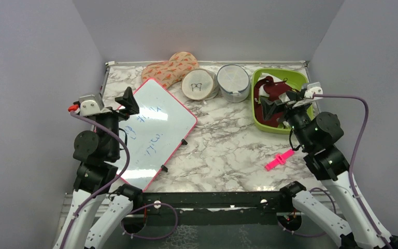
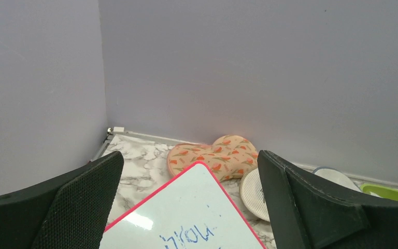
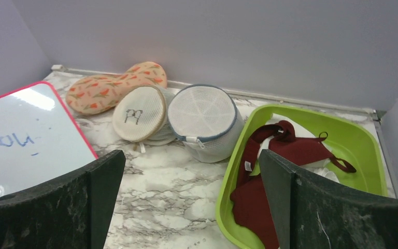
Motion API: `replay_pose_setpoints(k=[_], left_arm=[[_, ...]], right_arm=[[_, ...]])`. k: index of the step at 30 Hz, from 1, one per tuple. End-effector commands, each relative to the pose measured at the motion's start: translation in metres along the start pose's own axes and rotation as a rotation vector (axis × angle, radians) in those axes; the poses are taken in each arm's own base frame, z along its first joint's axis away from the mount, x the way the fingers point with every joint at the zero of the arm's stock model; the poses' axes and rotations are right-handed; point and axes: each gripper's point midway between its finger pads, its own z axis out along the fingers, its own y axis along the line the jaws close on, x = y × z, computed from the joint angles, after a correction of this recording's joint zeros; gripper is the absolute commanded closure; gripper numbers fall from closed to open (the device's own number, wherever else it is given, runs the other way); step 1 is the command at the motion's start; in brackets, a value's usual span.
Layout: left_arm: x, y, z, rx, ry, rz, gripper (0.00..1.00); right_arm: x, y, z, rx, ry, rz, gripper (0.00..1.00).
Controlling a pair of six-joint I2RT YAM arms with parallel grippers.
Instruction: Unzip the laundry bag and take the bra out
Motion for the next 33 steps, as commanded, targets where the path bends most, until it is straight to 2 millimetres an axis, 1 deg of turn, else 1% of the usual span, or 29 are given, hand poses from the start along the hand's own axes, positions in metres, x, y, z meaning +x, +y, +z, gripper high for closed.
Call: replay_pose_setpoints(k=[1, 3, 8, 10, 14, 17, 24, 28, 31, 33], left_arm=[[0.016, -0.016, 0.019, 0.054, -0.002, -0.001, 0.01], [0.030, -0.023, 0.026, 0.074, 0.018, 0.006, 0.01], [0.066, -0.041, 0.041, 0.138, 0.072, 0.017, 0.01], [0.077, -0.049, 0.045, 0.166, 0.088, 0.017, 0.01], [0.099, -0.066, 0.049, 0.234, 0.120, 0.018, 0.01], [0.111, -0.078, 0.051, 0.285, 0.138, 0.010, 0.01], [0.131, -0.109, 0.053, 0.417, 0.176, -0.010, 0.01], [0.143, -0.130, 0.051, 0.525, 0.209, -0.021, 0.01], [0.152, -0.141, 0.050, 0.584, 0.237, -0.031, 0.01], [0.157, -0.147, 0.049, 0.610, 0.252, -0.039, 0.01]], right_arm=[[0.017, -0.019, 0.025, 0.077, 0.020, 0.073, 0.00], [0.031, -0.031, 0.036, 0.115, 0.056, 0.101, 0.00], [0.064, -0.050, 0.057, 0.140, 0.137, 0.154, 0.00], [0.077, -0.056, 0.062, 0.145, 0.164, 0.185, 0.00], [0.101, -0.059, 0.068, 0.117, 0.206, 0.229, 0.00], [0.116, -0.050, 0.076, 0.037, 0.236, 0.267, 0.00], [0.144, -0.012, 0.100, -0.242, 0.318, 0.373, 0.01], [0.160, 0.003, 0.111, -0.363, 0.361, 0.413, 0.13], [0.175, 0.009, 0.119, -0.434, 0.393, 0.427, 0.27], [0.180, 0.013, 0.125, -0.474, 0.403, 0.423, 0.31]])
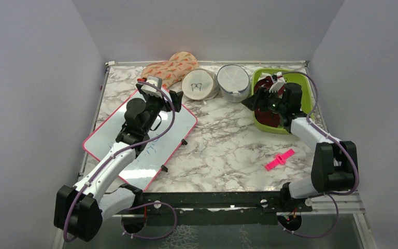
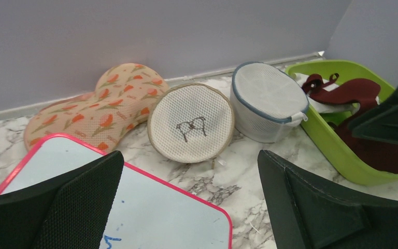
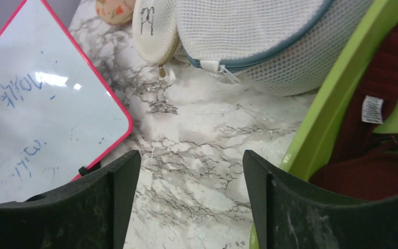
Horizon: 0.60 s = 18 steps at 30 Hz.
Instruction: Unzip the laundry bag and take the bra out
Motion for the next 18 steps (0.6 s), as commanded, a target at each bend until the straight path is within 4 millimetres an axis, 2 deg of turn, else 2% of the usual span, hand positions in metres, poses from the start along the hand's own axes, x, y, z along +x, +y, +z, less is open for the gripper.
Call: replay_pose_setpoints(k=[1, 4, 7, 10, 14, 16, 18], left_arm=[[-0.009, -0.029, 0.006, 0.150, -0.029, -0.025, 0.01], [-0.006, -0.034, 0.008, 0.179, -0.018, -0.032, 0.01], [-0.003, -0.038, 0.010, 0.203, -0.010, -0.033, 0.01], [-0.002, -0.041, 0.012, 0.215, -0.005, -0.037, 0.01], [-0.001, -0.043, 0.013, 0.227, -0.001, -0.042, 0.01], [0.000, -0.043, 0.013, 0.226, 0.001, -0.040, 0.01], [0.001, -0.043, 0.013, 0.225, 0.001, -0.037, 0.01]], right_arm=[[-0.019, 0.023, 0.015, -0.196, -0.014, -0.068, 0.34], [-0.020, 0.022, 0.026, -0.234, 0.002, -0.072, 0.42], [-0.025, 0.013, 0.039, -0.214, 0.000, -0.032, 0.40], [-0.037, -0.007, 0.057, -0.119, -0.012, 0.082, 0.33], [-0.052, -0.035, 0.079, 0.030, -0.033, 0.224, 0.30], [-0.054, -0.057, 0.085, 0.170, -0.026, 0.311, 0.29], [-0.050, -0.069, 0.090, 0.241, -0.013, 0.368, 0.29]])
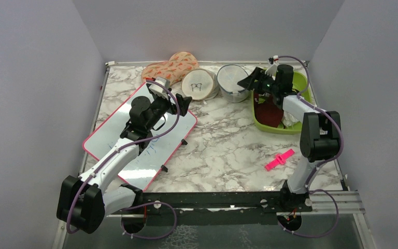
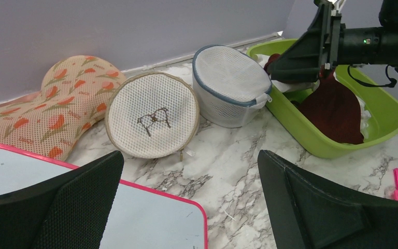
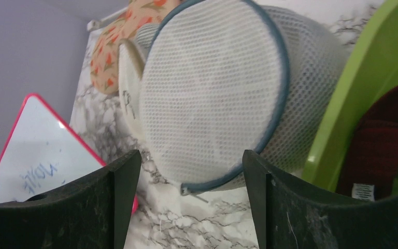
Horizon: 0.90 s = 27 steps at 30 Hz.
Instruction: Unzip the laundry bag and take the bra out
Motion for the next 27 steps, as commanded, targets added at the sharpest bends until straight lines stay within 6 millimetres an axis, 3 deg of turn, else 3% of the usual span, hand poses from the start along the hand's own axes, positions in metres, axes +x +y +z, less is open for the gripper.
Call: replay_pose_setpoints(k=[1, 6, 12, 17, 23, 27], left_arm=[[-0.024, -0.010, 0.004, 0.046, -0.063, 0.008, 0.01], [-0.023, -0.010, 0.003, 0.047, -0.062, 0.008, 0.01], [-0.018, -0.010, 0.005, 0.044, -0.050, -0.003, 0.01], [-0.014, -0.015, 0.008, 0.060, -0.037, -0.006, 0.01], [-0.011, -0.028, 0.008, 0.104, -0.028, -0.017, 0.01], [-0.007, -0.041, 0.011, 0.151, -0.010, -0.028, 0.01]], right_arm=[[-0.007, -0.036, 0.012, 0.237, -0.031, 0.185, 0.29], [0.000, -0.027, 0.031, 0.225, 0.004, 0.179, 0.32], [0.031, -0.005, 0.038, 0.176, 0.073, 0.181, 0.52], [0.051, 0.014, 0.024, 0.130, 0.089, 0.187, 0.67], [0.088, 0.024, 0.004, 0.064, 0.175, 0.185, 0.75], [0.112, 0.039, -0.027, 0.017, 0.202, 0.182, 0.75]])
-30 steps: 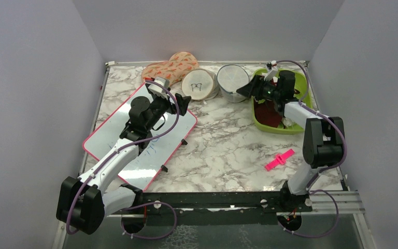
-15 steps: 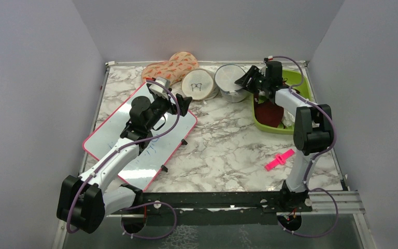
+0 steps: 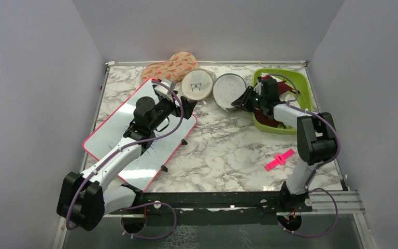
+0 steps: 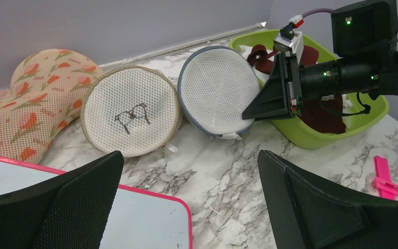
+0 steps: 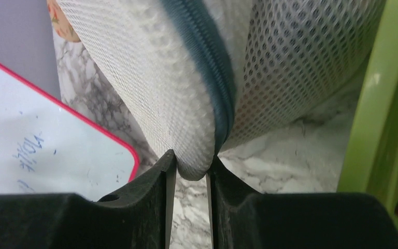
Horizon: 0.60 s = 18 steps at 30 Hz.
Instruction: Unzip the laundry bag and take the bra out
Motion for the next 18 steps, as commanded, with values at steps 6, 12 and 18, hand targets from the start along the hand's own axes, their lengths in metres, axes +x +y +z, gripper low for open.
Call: replay_pose_setpoints(k=[6, 12, 18], left_arm=[[-0.004, -0.044, 0.018, 0.172, 0.009, -0.047, 0.01], [0.023, -0.083, 0.023, 0.278, 0.083, 0.013, 0.01], [0.034, -0.091, 0.019, 0.241, 0.096, 0.118, 0.01]], right_arm=[[0.053, 0.030, -0.067, -0.137, 0.061, -0.119, 0.75], [0.081, 0.037, -0.097, -0.204, 0.104, -0.200, 0.76], [0.048, 0.040, -0.105, -0.136, -0.042, -0.331, 0.57]])
